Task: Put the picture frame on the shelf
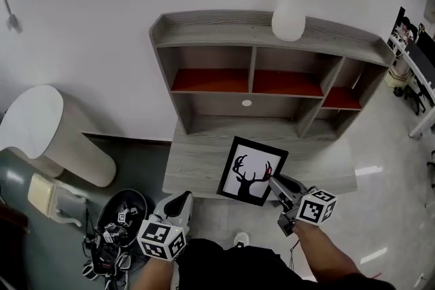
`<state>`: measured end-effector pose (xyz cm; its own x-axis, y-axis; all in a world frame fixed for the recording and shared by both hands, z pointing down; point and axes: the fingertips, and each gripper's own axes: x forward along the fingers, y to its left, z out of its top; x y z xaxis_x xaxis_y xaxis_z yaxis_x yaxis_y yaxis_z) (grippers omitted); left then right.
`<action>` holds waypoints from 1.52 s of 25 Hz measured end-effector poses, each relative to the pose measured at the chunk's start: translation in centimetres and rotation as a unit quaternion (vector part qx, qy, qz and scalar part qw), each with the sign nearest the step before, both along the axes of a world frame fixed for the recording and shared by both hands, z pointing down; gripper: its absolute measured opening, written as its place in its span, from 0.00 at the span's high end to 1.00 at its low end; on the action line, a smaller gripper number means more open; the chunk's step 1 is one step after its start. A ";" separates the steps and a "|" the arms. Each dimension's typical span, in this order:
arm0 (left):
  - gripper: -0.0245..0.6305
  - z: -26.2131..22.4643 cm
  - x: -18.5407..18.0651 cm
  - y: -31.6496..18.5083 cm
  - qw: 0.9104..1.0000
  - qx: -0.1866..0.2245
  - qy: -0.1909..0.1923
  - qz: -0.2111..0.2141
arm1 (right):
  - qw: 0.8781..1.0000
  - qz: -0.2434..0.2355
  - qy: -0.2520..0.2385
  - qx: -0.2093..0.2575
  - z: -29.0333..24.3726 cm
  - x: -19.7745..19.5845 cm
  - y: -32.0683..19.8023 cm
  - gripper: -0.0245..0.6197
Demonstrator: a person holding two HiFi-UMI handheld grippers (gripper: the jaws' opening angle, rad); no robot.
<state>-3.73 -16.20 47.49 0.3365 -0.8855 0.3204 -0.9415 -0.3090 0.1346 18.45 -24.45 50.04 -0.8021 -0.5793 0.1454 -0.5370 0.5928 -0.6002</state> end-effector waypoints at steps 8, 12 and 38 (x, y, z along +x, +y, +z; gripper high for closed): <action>0.95 0.1 -3.5 -2.1 1.000 0.001 -0.005 -0.027 | 0.999 -0.010 0.008 0.045 -3.1 -3.4 -6.4 0.83; 0.95 0.4 -5.7 -4.5 1.000 0.001 0.000 -0.020 | 0.997 -0.009 0.023 0.073 -5.1 -6.1 -9.3 0.83; 0.95 -1.0 -18.6 -17.1 0.996 0.022 0.029 0.081 | 0.978 0.142 0.084 0.124 -11.6 -13.9 -25.0 0.83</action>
<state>-22.33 -33.30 46.52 0.4935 -0.8306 0.2579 -0.8695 -0.4638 0.1701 4.55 -49.41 38.43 -0.5807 -0.8093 0.0885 -0.7799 0.5218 -0.3458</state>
